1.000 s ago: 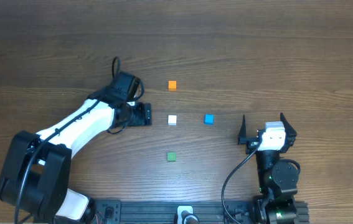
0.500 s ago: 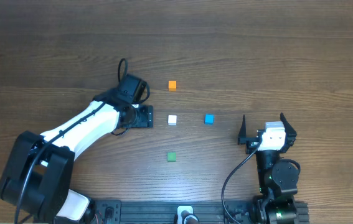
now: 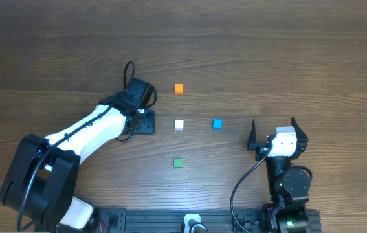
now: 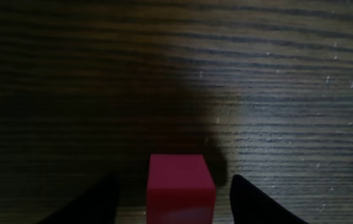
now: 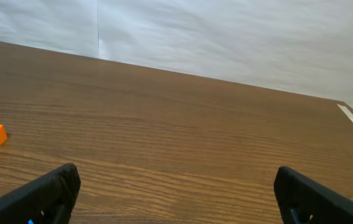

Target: Stack Cubes

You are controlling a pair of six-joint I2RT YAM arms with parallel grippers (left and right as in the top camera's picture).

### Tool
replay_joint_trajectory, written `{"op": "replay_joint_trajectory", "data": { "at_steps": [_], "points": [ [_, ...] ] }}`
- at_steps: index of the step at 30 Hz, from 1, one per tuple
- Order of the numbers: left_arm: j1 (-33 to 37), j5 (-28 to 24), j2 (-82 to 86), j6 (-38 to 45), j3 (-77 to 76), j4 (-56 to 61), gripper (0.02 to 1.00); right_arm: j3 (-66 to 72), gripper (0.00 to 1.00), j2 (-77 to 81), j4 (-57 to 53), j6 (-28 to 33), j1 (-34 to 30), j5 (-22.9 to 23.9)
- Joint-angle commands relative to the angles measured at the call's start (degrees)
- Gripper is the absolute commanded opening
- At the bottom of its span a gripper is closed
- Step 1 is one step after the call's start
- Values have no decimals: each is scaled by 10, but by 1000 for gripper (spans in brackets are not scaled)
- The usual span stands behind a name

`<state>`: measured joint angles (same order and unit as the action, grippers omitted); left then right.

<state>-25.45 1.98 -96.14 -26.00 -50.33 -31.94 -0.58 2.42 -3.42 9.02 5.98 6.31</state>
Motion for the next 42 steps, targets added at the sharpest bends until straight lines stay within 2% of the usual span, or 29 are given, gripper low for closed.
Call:
{"op": "replay_joint_trajectory", "data": {
  "at_steps": [1, 4, 26, 36, 42],
  "points": [
    [-2, 12, -6, 2, -8, 0, 518, 3, 991, -3, -2, -2, -4, -3],
    [-2, 12, -6, 2, -8, 0, 457, 3, 991, -3, -2, -2, -4, -3],
    [-5, 9, -6, -16, -19, -3, 180, 3, 991, -3, -2, -2, -4, -3],
    [-93, 18, -3, -87, -151, -96, 77, 3, 993, -3, -2, -2, -4, -3],
    [-145, 20, -4, -125, -187, -117, 71, 3, 991, -3, -2, -2, -4, -3]
  ]
}}
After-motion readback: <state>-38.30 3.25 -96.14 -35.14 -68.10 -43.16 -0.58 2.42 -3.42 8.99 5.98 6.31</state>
